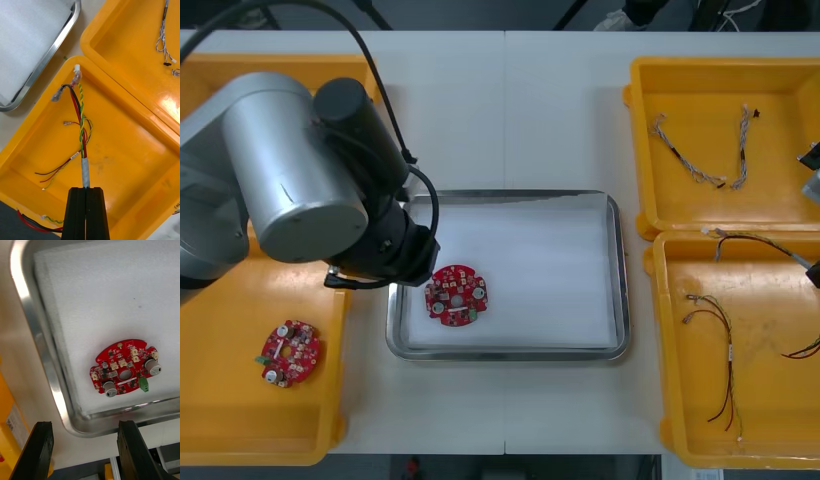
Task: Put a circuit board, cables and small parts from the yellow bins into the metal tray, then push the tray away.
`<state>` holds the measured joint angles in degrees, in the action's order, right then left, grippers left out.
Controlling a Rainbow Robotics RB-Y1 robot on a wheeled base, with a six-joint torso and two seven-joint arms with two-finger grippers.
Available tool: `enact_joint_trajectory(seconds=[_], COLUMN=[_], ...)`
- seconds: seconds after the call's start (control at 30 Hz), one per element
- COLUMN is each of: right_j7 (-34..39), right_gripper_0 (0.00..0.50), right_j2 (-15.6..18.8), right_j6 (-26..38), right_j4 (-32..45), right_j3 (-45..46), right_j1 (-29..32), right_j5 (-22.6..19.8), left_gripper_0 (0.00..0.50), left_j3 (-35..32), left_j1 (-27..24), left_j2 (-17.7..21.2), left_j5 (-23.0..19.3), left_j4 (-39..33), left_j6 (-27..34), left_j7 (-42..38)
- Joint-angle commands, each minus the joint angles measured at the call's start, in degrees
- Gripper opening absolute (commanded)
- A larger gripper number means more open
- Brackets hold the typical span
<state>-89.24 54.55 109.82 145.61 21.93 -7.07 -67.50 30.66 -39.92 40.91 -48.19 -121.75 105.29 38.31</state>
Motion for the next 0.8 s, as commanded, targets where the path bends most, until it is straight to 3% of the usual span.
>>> enact_joint_trajectory(seconds=[0.03, 0.27, 0.6, 0.77, 0.8], right_j7=[0.3, -0.2, -1.7, -2.3, -2.6], right_gripper_0=[0.0, 0.0, 0.0, 0.0, 0.0], right_j2=[3.7, 3.7, 3.5, 1.2, -0.6], right_j6=[0.2, 0.2, 0.2, 0.2, 0.2], right_j4=[2.0, 2.0, -0.3, -1.5, -2.3], right_j3=[-0.6, -8.0, -28.0, -36.3, -38.7], right_j1=[-3.7, -11.3, -26.0, -32.1, -33.6], right_j5=[-2.6, -3.9, -1.8, 0.7, 2.1], left_gripper_0=[0.5, 0.5, 0.5, 0.5, 0.5], left_j3=[-6.9, -14.1, -18.1, -18.1, -18.1], left_j1=[-2.3, -2.2, -4.7, -8.1, -9.5], left_j2=[4.1, 8.3, 12.5, 12.8, 12.8], left_j5=[-3.5, -8.3, -8.7, -7.6, -7.6], left_j4=[-2.0, 1.9, 12.8, 18.3, 21.3], left_j6=[2.8, 4.5, 4.5, 4.0, 3.1], left_j7=[5.3, 13.1, 25.9, 27.2, 27.6])
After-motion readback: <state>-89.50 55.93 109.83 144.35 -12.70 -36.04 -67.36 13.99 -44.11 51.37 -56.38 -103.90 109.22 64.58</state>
